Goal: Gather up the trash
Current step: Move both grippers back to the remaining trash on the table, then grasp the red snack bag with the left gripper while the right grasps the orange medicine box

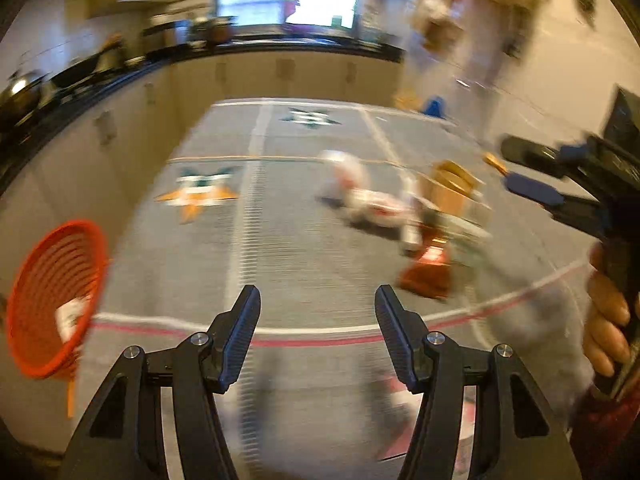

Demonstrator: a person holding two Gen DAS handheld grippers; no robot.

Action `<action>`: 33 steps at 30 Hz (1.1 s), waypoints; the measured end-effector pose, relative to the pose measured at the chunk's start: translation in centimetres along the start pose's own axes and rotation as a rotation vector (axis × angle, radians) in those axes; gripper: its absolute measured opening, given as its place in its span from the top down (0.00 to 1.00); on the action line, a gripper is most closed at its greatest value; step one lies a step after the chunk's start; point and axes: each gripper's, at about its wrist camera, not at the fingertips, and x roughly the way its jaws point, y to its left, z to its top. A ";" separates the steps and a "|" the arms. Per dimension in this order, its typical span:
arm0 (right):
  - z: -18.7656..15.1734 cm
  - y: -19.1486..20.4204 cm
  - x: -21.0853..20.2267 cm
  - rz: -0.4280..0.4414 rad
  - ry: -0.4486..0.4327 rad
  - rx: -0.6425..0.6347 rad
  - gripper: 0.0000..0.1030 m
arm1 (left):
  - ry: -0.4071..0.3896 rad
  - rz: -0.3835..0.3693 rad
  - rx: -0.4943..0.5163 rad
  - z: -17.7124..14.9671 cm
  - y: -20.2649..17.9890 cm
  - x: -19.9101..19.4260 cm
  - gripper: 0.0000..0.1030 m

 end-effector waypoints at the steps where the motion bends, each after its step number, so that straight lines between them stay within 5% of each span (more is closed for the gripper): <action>1: 0.0 -0.6 0.1 -0.003 0.003 0.013 0.36 | 0.004 -0.009 0.028 0.1 -1.1 0.5 0.43; 7: 0.2 -3.5 0.8 0.007 0.026 0.095 0.36 | 0.026 -0.037 0.188 1.2 -6.3 3.9 0.43; 14: 0.1 -5.4 1.5 0.008 0.071 0.176 0.36 | 0.078 -0.019 0.272 1.7 -8.1 7.3 0.47; 19: 0.1 -6.4 1.9 0.003 0.087 0.229 0.36 | 0.098 -0.026 0.267 2.1 -8.6 9.4 0.50; 21: 0.3 -6.7 1.8 -0.013 0.074 0.235 0.36 | 0.108 -0.040 0.248 2.3 -8.4 10.1 0.62; 24: 0.4 -7.4 1.7 -0.040 0.063 0.253 0.36 | 0.098 -0.037 0.232 2.1 -8.0 10.0 0.65; 30: 0.5 -8.5 2.4 -0.091 0.043 0.286 0.35 | 0.079 -0.021 0.208 0.9 -6.1 8.3 0.65; 33: 0.4 -8.2 3.6 -0.040 0.076 0.285 0.35 | 0.065 -0.017 0.163 0.5 -4.3 7.2 0.65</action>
